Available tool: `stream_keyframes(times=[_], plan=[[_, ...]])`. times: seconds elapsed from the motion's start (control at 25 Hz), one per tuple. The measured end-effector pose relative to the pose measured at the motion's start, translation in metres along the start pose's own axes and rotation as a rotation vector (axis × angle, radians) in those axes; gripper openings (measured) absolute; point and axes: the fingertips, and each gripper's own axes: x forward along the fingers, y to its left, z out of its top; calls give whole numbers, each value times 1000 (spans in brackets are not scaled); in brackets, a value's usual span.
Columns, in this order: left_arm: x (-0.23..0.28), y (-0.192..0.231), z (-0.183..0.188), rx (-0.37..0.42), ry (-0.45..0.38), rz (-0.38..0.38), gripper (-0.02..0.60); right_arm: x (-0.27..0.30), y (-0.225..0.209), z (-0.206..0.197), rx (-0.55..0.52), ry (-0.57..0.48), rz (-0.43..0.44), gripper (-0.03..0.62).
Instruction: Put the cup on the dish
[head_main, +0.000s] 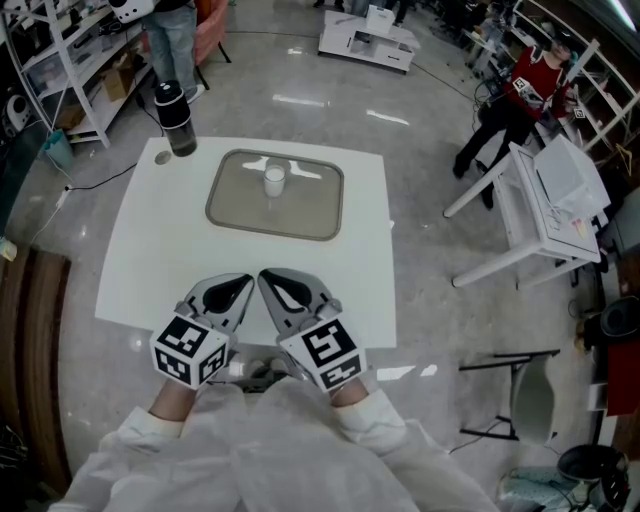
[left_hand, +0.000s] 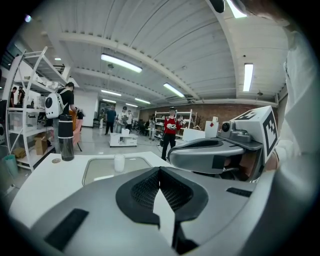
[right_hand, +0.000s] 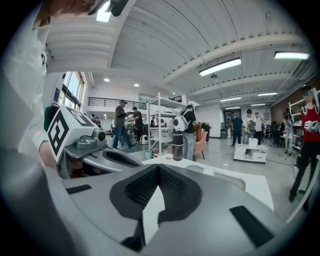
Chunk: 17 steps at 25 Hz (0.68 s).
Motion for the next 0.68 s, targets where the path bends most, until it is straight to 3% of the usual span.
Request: stream_keyframes(times=[0.68], plan=[[7, -8, -7, -2, 13, -27, 9, -9, -6, -11, 5, 33, -29, 14]])
